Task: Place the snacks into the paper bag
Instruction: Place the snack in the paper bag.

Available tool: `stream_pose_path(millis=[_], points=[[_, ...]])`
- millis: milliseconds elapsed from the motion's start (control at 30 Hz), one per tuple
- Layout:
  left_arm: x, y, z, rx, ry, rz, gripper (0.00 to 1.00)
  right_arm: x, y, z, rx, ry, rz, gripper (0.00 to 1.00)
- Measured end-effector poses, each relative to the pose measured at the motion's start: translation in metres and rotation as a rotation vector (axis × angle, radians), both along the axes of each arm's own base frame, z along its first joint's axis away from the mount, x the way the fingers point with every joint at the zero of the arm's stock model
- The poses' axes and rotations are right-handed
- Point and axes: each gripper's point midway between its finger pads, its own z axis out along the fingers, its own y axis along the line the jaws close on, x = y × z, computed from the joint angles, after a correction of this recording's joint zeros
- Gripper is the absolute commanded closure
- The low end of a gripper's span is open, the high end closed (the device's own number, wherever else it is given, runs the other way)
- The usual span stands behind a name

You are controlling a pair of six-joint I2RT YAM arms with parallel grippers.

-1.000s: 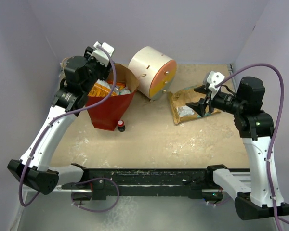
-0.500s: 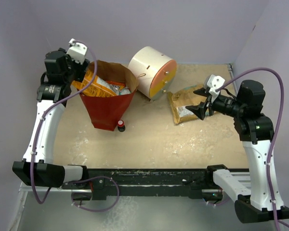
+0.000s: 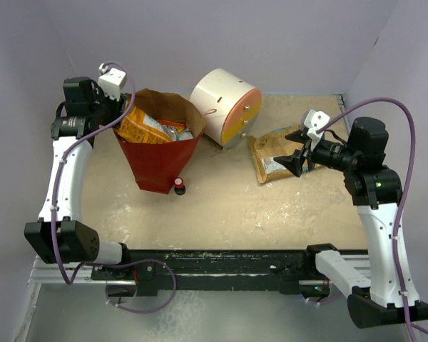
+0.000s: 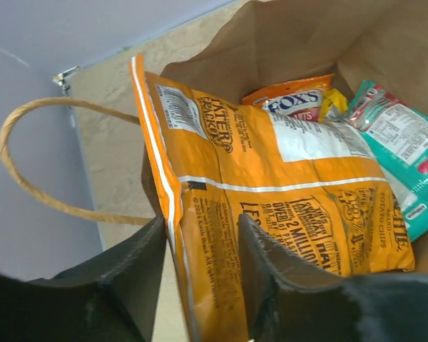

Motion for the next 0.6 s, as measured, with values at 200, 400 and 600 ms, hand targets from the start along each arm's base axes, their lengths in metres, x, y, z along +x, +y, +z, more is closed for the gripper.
stream_pose_path(millis=[200, 400, 600], points=[[-0.002, -0.017, -0.001, -0.069, 0.005, -0.067, 0.83, 0.001, 0.002, -0.001, 0.002, 0.006, 0.013, 0.31], [0.000, -0.031, -0.009, -0.116, 0.031, -0.126, 0.87, 0.004, 0.003, -0.007, 0.002, 0.025, 0.021, 0.31], [0.003, -0.056, -0.033, -0.135, 0.108, -0.194, 0.85, 0.004, 0.003, -0.010, 0.001, 0.035, 0.021, 0.31]])
